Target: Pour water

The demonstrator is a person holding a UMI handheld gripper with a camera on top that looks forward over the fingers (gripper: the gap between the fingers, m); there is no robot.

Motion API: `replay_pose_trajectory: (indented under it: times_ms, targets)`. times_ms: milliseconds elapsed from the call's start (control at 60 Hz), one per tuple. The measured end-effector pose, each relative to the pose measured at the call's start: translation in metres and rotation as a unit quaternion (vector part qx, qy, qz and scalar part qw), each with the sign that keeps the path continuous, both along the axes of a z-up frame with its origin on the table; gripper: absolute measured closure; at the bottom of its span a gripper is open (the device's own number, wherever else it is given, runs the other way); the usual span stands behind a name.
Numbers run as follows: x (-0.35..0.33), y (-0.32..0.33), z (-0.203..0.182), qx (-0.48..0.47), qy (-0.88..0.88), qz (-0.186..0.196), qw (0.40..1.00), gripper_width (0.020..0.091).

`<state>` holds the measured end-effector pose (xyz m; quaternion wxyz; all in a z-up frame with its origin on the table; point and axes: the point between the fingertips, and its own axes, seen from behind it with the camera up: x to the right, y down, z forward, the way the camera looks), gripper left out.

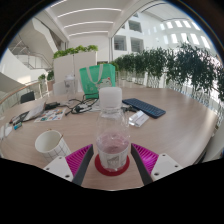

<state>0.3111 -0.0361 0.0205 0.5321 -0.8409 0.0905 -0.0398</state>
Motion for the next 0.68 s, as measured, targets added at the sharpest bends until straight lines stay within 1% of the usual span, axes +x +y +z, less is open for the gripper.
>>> replay_pose_trajectory:
  times_ms: [67,83,117,200,217,317,333,350,417,450,467,567,683]
  targets:
    - [-0.008,-0.019,-0.005,-0.012,-0.002,0.000,1.000,0.0270]
    - [-0.008,-0.017,0.002,-0.017,-0.004,0.000,1.000,0.0272]
    - [-0.012,-0.034,-0.003,-0.025,-0.012,-0.001,1.000,0.0273]
    - [-0.021,-0.061,0.003,-0.039,-0.024,-0.012,0.999,0.0269]
    - [-0.025,-0.059,0.009,-0.040,-0.022,-0.014,0.999,0.0271]
    - [-0.052,-0.098,0.032,-0.032,0.002,-0.034,0.999,0.0270]
    - [-0.050,-0.083,0.038,-0.032,0.003,-0.039,0.999,0.0268]
    - [-0.059,-0.105,0.047,-0.030,0.005,-0.043,0.999,0.0270]
    - [-0.074,-0.131,0.071,-0.026,0.004,-0.057,0.998,0.0265]
    - [-0.083,-0.143,0.083,-0.026,0.001,-0.061,0.998,0.0268]
    - [-0.088,-0.136,0.088,-0.027,-0.003,-0.062,0.998,0.0268]
    - [-0.113,-0.175,0.128,-0.019,-0.017,-0.065,0.998,0.0271]
    - [-0.141,-0.192,0.160,-0.009,-0.011,-0.073,0.997,0.0267]
